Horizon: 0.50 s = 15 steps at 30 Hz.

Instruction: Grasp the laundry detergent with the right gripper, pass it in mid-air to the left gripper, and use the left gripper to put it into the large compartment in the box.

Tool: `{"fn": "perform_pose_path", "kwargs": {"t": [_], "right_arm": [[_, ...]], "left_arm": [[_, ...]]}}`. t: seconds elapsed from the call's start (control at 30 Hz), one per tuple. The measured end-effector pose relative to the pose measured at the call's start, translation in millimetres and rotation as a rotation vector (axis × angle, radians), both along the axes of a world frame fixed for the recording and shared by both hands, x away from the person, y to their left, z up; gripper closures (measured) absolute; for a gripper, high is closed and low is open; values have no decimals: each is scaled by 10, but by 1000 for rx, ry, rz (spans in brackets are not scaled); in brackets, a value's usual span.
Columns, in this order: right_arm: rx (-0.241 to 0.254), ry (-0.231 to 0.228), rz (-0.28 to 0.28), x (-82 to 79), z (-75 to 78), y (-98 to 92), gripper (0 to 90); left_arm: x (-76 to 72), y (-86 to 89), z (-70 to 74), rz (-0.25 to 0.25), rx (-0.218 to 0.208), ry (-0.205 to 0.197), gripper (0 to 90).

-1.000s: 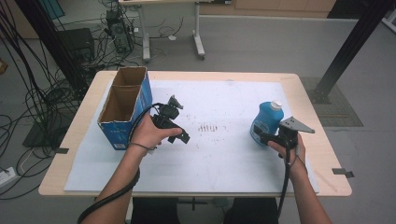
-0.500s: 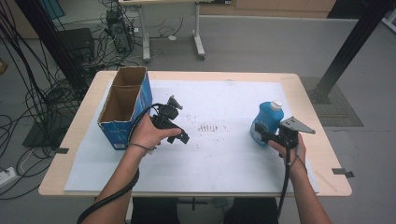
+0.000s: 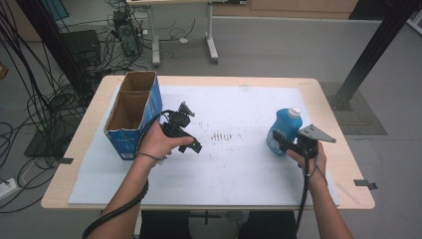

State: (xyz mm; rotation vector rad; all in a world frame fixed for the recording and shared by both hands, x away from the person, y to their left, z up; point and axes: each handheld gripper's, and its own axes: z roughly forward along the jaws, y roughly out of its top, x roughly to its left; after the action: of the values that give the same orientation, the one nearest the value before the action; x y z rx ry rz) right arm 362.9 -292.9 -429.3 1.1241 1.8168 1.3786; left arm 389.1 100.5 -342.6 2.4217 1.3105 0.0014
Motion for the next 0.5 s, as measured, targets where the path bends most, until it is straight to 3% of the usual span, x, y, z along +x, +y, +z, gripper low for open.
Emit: {"fn": "perform_pose_path", "kwargs": {"t": [0.5], "right_arm": [[0, -18, -2, -8, -18, 2, 431]], "left_arm": [[5, -11, -3, -2, 2, 3, 120]]}}
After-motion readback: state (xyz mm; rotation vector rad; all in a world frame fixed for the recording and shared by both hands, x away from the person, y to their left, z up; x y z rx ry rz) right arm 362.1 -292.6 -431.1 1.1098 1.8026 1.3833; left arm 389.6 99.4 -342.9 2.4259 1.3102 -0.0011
